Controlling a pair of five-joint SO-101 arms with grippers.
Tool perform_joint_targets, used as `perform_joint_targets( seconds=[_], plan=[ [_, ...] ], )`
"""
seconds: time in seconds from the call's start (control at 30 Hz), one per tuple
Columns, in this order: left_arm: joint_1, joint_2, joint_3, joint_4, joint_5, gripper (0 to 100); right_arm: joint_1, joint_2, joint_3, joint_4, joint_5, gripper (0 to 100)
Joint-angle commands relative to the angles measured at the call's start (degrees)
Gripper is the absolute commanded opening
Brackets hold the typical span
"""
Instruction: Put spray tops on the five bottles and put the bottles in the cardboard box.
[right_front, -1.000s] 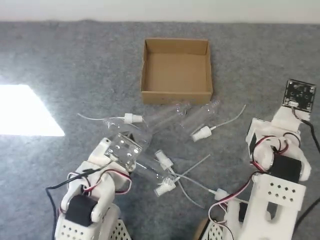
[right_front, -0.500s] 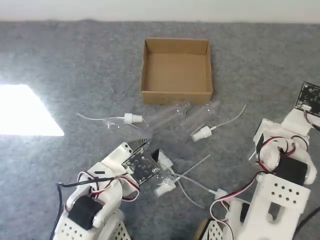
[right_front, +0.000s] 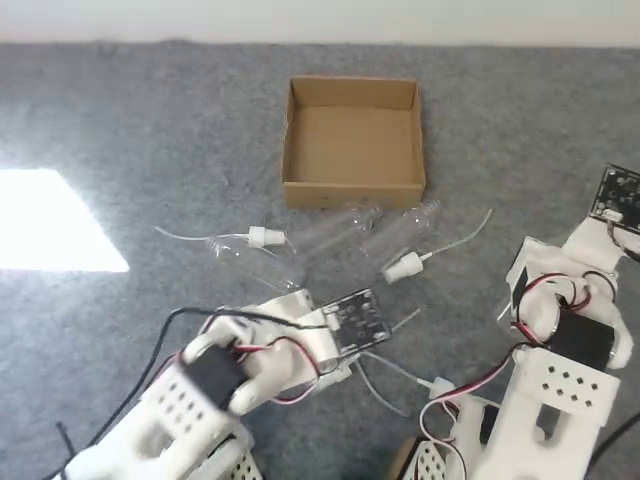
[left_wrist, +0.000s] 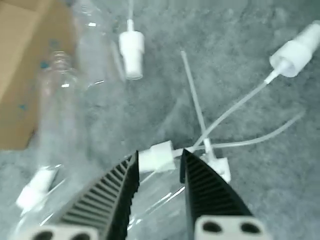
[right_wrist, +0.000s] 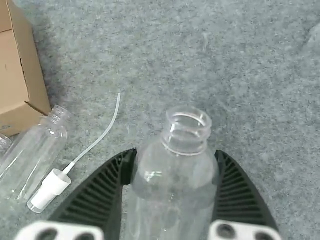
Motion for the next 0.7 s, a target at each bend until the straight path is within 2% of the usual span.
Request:
perform_joint_targets(
  seconds=[0.0, 0.47, 0.67],
  plan=[
    [1.0, 7.4, -3.0, -6.1, -0.4, 13, 0.9, -1.8, -1.4, -1.4, -0.4, 15.1],
    [7.6, 29.0, -3.6, -20.0, -0.4, 13, 2.0, -1.8, -1.5, -1.4, -0.3, 15.1],
    [8.0, 36.9, -9.5, -17.8, -0.4, 13, 2.4, -1.8, -1.5, -1.4, -0.2, 15.1]
  ],
)
